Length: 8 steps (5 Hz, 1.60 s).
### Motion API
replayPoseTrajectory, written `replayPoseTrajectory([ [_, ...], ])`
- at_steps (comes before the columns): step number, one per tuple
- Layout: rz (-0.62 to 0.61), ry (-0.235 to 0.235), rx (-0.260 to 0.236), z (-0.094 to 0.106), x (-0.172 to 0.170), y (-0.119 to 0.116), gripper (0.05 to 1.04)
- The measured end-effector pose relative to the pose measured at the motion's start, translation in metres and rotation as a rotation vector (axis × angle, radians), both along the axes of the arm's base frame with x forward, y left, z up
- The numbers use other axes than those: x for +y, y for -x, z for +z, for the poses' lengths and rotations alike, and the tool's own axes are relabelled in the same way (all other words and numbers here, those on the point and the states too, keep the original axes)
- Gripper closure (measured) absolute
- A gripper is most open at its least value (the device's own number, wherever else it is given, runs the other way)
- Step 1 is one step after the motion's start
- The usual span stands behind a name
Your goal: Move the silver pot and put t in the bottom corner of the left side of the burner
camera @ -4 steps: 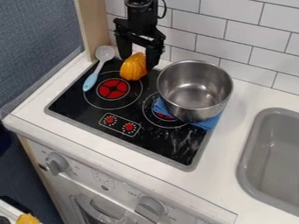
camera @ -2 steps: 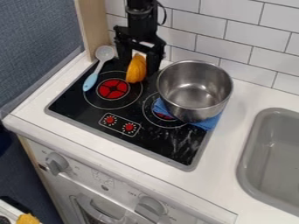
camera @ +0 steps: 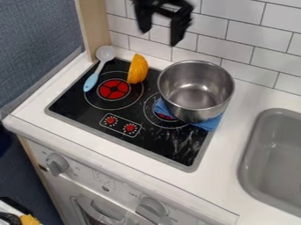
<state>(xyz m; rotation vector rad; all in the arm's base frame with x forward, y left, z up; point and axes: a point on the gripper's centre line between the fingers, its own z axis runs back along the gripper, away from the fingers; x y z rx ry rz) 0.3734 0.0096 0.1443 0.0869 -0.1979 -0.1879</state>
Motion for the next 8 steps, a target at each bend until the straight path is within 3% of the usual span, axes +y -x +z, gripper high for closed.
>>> replayPoseTrajectory([
  [1, -0.098, 0.042, 0.001, -0.002, -0.038, 0.009, 0.083],
  [2, -0.189, 0.055, 0.048, -0.021, -0.074, 0.024, 0.083],
  [3, -0.208, 0.05, 0.133, -0.055, -0.087, 0.032, 0.083],
  [5, -0.218, 0.001, 0.231, -0.106, -0.093, 0.033, 0.083],
  [6, -0.22, -0.004, 0.229, -0.11, -0.093, 0.031, 0.133],
  [8, -0.22, -0.014, 0.224, -0.111, -0.093, 0.031, 0.716],
])
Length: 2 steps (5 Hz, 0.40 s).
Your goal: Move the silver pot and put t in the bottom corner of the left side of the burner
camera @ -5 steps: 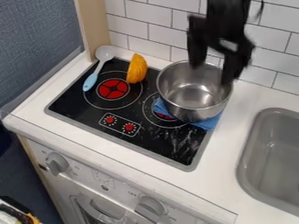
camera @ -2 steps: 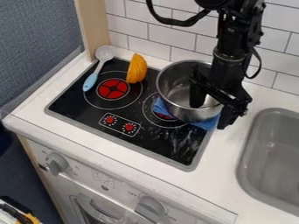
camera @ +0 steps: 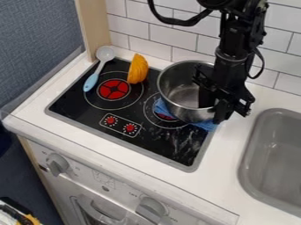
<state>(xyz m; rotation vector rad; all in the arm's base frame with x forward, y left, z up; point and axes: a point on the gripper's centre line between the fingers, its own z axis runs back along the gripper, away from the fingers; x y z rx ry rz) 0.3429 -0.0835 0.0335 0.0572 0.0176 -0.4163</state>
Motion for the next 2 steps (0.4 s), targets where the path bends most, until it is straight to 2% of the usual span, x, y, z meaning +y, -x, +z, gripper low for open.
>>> replayPoseTrajectory([
  [1, -0.003, -0.002, -0.002, 0.0006, 0.0004, -0.0002, 0.921],
  [2, -0.02, -0.003, -0.004, 0.0032, 0.0001, -0.0023, 0.994],
])
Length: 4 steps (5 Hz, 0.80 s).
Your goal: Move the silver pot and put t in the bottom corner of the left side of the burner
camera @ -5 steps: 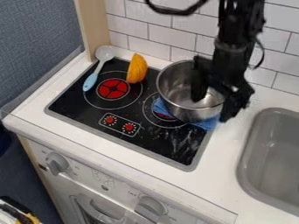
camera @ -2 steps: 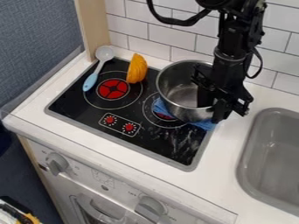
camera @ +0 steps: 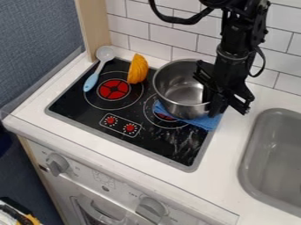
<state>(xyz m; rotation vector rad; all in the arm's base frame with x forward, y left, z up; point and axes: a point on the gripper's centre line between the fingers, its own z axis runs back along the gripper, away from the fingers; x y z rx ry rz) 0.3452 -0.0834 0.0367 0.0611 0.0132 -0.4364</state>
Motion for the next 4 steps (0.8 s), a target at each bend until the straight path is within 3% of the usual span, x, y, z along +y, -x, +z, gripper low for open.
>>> replayPoseTrajectory([
  [1, -0.011, 0.003, 0.01, 0.003, 0.001, -0.001, 0.997],
  [2, -0.011, 0.042, -0.048, 0.045, 0.009, -0.004, 1.0],
  [3, 0.041, 0.078, -0.156, 0.106, 0.032, 0.004, 1.0],
  [4, 0.101, 0.07, -0.133, 0.123, 0.058, 0.031, 1.0],
])
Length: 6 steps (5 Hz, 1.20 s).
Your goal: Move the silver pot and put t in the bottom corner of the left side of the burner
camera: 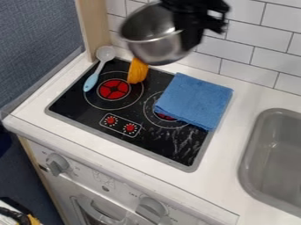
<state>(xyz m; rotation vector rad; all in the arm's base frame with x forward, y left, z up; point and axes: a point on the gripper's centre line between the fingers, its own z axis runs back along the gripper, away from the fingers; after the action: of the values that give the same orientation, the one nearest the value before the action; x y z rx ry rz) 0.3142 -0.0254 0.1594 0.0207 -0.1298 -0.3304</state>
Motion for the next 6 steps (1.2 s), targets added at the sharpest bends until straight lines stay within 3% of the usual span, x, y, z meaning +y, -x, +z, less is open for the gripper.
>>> replayPoseTrajectory([
  [1, 0.113, -0.04, 0.065, -0.013, 0.042, 0.039, 1.0],
  [2, 0.241, -0.035, 0.098, -0.037, 0.08, 0.066, 1.0],
  [4, 0.31, -0.065, 0.141, -0.093, 0.122, 0.062, 1.0],
  [5, 0.326, -0.057, 0.174, -0.119, 0.13, 0.057, 1.0],
  [6, 0.322, -0.069, 0.191, -0.129, 0.135, 0.049, 1.0],
])
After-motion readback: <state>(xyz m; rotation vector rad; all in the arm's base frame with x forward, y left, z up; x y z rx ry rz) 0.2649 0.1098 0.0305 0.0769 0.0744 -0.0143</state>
